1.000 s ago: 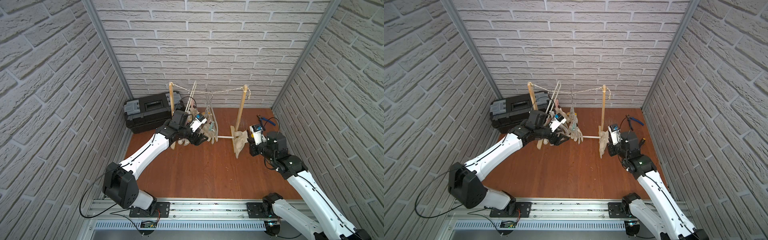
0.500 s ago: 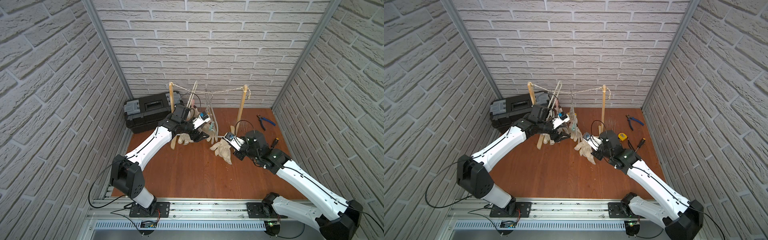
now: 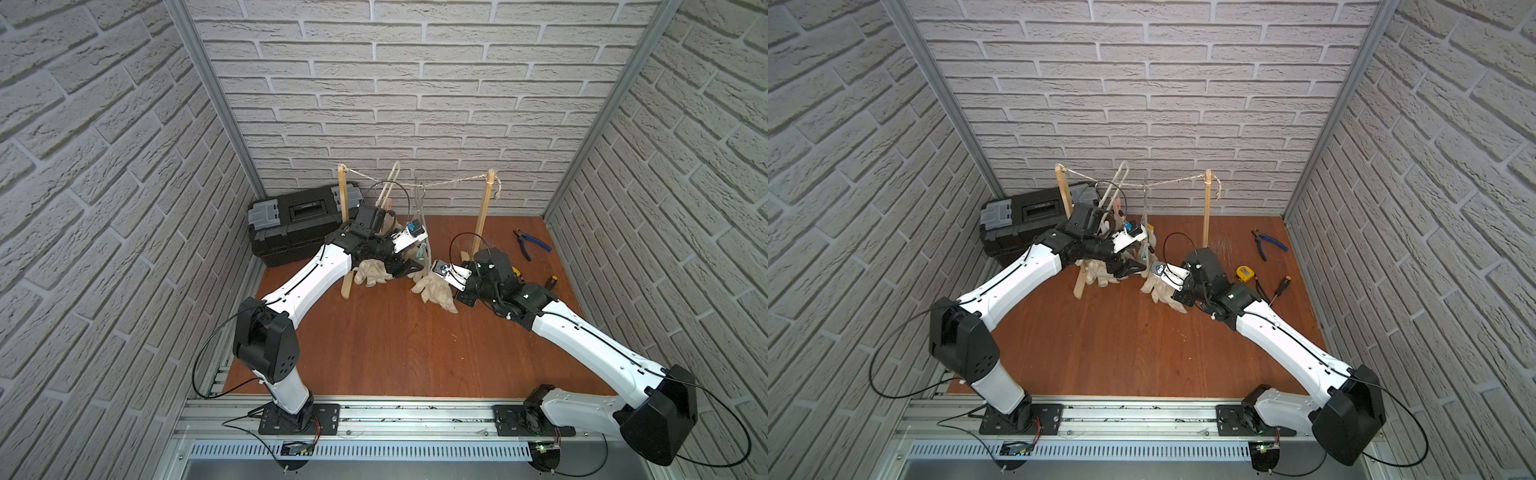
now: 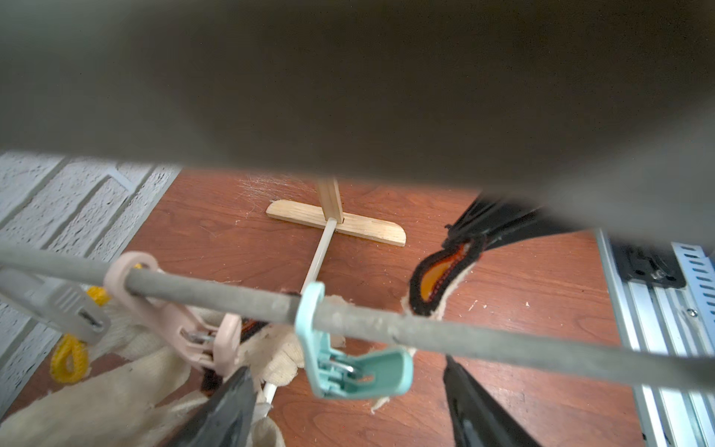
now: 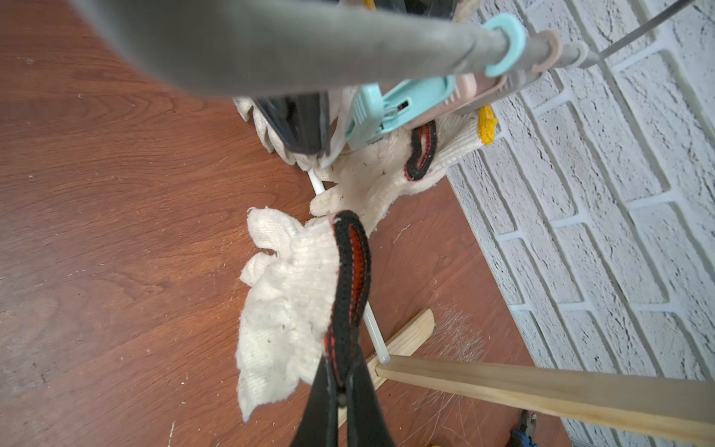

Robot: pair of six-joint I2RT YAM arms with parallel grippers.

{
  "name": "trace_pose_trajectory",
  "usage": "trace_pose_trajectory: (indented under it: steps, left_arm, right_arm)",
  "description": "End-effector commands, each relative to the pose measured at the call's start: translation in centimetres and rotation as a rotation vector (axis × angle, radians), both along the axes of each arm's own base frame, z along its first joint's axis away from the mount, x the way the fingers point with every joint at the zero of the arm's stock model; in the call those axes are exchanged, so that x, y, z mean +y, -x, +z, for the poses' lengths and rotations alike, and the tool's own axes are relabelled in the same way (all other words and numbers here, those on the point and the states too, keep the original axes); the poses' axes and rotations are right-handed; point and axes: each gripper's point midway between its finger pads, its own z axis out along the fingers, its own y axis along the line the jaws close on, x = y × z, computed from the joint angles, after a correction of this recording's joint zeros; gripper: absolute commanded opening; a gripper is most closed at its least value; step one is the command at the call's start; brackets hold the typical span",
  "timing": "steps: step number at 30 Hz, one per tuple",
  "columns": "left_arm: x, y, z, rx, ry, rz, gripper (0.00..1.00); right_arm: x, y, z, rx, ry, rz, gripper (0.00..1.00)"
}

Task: Clip the gloves onto a hanger to dry
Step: Open the clamp at the hanger.

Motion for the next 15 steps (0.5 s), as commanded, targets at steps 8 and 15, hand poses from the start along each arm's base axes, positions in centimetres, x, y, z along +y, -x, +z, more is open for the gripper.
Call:
trace_pose_trajectory:
  steps: [8, 15]
  left_arm:
    - [-1.57, -0.10, 1.95, -0.055, 0.079, -0.073, 0.58]
    - [-1.42, -0.04, 1.98, -0.018, 0.096, -0.080, 0.31]
  right_arm:
    - [0.86, -0.93, 2.74, -0.082, -0.031, 0.021, 0.03]
    - [1.21, -0.95, 2.50, -0.063, -0.024, 0.038, 0.03]
